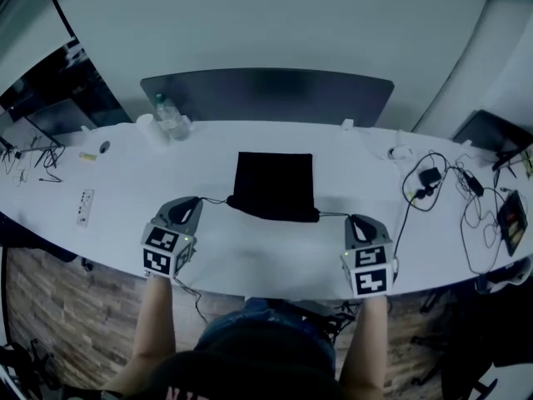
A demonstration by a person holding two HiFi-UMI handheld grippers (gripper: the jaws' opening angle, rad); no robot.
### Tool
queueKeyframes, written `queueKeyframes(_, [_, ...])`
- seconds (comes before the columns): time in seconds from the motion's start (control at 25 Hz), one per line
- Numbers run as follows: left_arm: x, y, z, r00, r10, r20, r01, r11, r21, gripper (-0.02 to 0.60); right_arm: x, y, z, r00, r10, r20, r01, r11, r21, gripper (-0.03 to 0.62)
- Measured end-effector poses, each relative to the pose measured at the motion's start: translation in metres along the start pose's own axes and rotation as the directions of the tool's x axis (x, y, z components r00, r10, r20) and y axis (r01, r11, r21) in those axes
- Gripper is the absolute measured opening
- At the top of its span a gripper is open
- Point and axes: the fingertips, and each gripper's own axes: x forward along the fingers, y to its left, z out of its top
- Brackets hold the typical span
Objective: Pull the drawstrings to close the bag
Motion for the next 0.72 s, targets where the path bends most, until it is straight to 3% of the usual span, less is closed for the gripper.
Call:
queueKeyframes(0.4, [-0.001,0.035,0.042,0.992,0.073,0.099,-0.070,0.997,-0.037,0.011,-0.008,-0.035,0.041,0.991,-0.118,0.065,0.118,0.993,0.006,0.008])
queueKeyframes(0.72, [-0.002,0.059,0.071,0.981,0.118,0.157,-0.114,0.993,-0.037,0.011,-0.012,-0.053,0.071,0.981,-0.153,0.115,0.157,0.987,-0.026,0.008])
